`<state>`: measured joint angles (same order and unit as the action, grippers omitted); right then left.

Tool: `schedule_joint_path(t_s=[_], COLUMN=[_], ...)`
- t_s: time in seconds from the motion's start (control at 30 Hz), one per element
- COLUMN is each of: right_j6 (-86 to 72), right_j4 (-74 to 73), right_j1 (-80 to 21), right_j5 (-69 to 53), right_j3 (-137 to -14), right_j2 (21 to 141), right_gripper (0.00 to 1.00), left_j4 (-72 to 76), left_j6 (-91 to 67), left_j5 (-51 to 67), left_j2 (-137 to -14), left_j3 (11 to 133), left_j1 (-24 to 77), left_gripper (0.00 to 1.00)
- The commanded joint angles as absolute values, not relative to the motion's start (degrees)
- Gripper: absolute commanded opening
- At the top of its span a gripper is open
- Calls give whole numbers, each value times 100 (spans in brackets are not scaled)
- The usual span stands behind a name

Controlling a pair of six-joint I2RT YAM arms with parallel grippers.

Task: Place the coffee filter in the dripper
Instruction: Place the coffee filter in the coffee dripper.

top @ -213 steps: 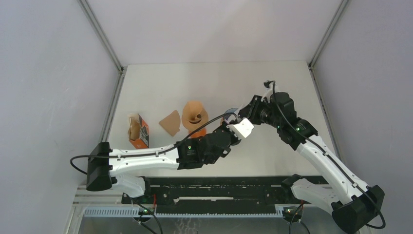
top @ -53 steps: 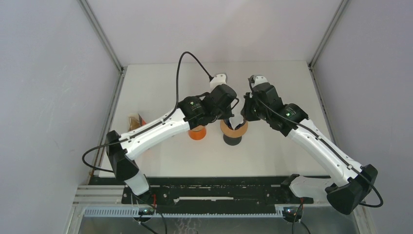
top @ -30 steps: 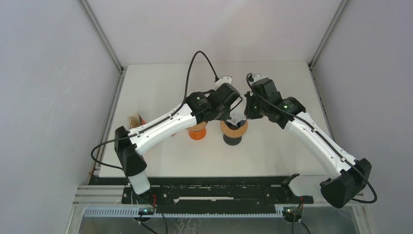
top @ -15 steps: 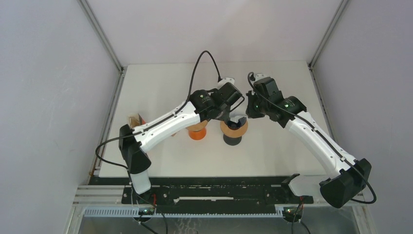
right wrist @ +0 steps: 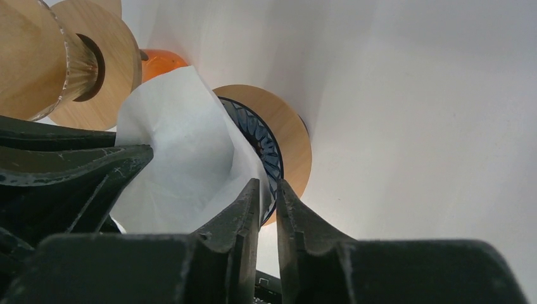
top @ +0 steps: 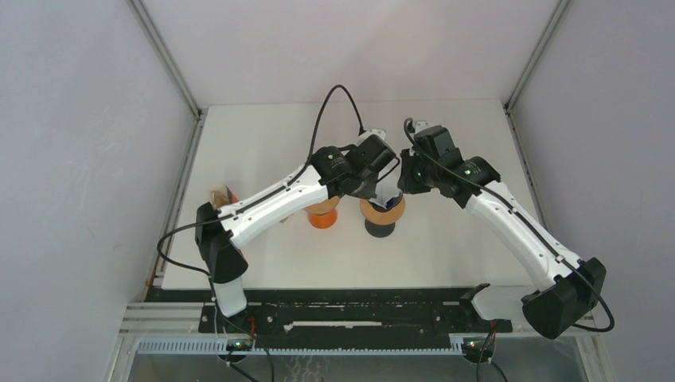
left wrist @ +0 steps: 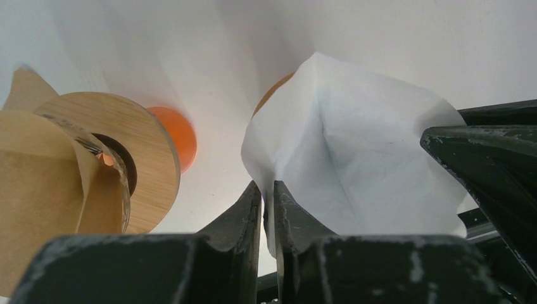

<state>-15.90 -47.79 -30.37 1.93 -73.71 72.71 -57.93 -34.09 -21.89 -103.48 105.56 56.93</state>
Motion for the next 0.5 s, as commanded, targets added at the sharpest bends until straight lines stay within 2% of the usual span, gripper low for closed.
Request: schedule_joint_path(t_s=[0.0, 0.27, 0.47], right_j6=[-1494, -1468, -1455], right_j4=[-4673, -4592, -4449], right_j1=[-3038, -2992, -2925], right_j5=[149, 4, -264], right_j3=[-7469, -7462, -7470], right_j2=[7287, 7310, 7336], right_gripper=[26, 45, 51], left_j4=[-5657, -5687, -5697], left_j6=[-3271, -3190, -3155], left_j5=[-2058, -2074, -2006], left_j2=[-10384, -10436, -10526], left_j3=[10897, 11015, 11087], left_j1=[5660, 5660, 5660], left_gripper=[20, 34, 35])
